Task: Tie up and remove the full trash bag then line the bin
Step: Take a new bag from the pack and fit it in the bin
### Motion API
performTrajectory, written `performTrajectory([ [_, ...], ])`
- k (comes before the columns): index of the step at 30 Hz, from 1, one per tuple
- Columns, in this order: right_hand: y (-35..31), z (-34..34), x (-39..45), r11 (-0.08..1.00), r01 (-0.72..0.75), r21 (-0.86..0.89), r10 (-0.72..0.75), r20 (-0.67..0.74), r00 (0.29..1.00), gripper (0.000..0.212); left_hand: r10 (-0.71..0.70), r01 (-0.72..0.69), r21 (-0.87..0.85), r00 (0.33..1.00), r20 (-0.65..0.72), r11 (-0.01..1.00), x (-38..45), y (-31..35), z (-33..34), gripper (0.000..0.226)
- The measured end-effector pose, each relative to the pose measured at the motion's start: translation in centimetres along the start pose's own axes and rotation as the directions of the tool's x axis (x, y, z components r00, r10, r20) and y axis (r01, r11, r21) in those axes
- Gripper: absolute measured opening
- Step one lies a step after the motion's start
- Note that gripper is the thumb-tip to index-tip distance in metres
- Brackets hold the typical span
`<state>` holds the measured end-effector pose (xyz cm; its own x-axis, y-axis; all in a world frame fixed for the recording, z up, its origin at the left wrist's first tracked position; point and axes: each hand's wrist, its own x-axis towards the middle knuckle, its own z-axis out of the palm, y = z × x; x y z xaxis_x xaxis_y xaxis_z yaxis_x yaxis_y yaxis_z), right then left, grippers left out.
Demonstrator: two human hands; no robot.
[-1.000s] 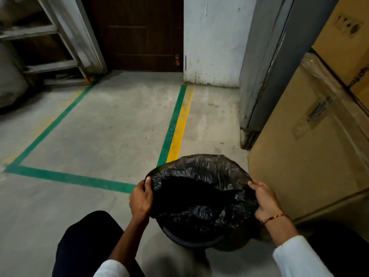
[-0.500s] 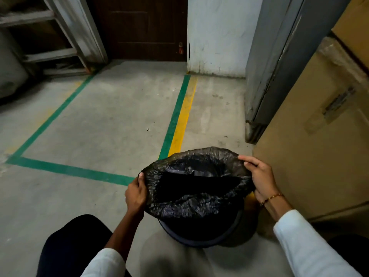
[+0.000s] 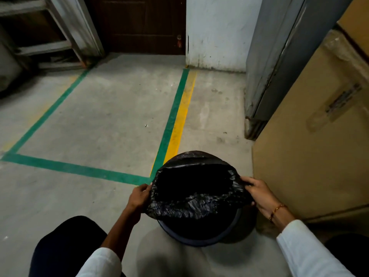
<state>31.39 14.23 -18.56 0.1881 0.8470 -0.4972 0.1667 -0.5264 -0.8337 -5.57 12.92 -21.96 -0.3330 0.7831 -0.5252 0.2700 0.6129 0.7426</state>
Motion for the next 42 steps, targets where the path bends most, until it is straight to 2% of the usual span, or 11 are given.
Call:
performTrajectory([
  [3,-0.5,-0.2,0.0,0.995,0.091,-0.039,-0.091,-0.002,0.996,0.044,0.08,-0.091,-0.102,0.991,-0.109,0.991,-1.4,3.0,-0.3,0.016],
  [6,-1.8,0.0,-0.1,0.982,0.185,-0.03,-0.185,-0.001,0.983,0.043,0.378,-0.392,-0.012,0.896,-0.235,0.92,-1.7,5.8,-0.6,0.025],
  [10,-2.5,0.6,-0.2,0.951,0.288,-0.113,-0.286,0.034,0.958,0.036,0.65,-0.638,0.132,0.756,-0.076,0.759,-2.3,9.0,0.3,0.017],
  [15,-1.8,0.8,0.3,0.964,0.222,-0.145,-0.211,0.084,0.974,0.035,0.569,-0.604,0.1,0.786,0.243,0.791,-2.9,11.2,2.1,0.028],
  [22,0.9,0.1,0.1,0.959,0.113,-0.261,-0.06,0.203,0.977,0.029,0.421,-0.481,0.227,0.866,0.269,0.847,-0.8,10.5,2.2,0.05],
  [27,2.1,-1.0,0.2,0.859,0.174,-0.481,-0.037,0.28,0.959,0.028,0.322,-0.406,0.283,0.898,0.299,0.869,-1.3,8.6,0.6,0.07],
  [30,1.5,-1.4,-0.2,0.847,0.256,-0.466,-0.129,0.288,0.949,0.028,0.438,-0.456,0.475,0.885,0.157,0.752,-1.9,7.5,0.9,0.068],
  [33,1.1,-1.2,-0.2,0.819,0.33,-0.469,-0.258,0.213,0.942,0.032,0.737,-0.565,0.719,0.667,0.11,0.404,-4.0,7.7,1.1,0.05],
  [36,0.4,-1.2,-0.6,0.742,0.383,-0.55,-0.44,0.032,0.898,0.03,0.822,-0.771,0.618,0.447,0.352,0.154,-6.3,8.5,1.4,0.032],
  [39,-1.3,-1.0,-2.0,0.626,0.552,-0.551,-0.644,0.033,0.764,0.02,0.555,-0.784,0.603,0.57,0.605,0.148,-6.8,8.1,2.1,0.062],
  [42,-3.5,-0.5,-4.3,0.535,0.68,-0.501,-0.685,0.214,0.696,0.029,0.36,-0.729,0.639,0.681,0.638,0.246,-6.5,7.7,2.5,0.094],
])
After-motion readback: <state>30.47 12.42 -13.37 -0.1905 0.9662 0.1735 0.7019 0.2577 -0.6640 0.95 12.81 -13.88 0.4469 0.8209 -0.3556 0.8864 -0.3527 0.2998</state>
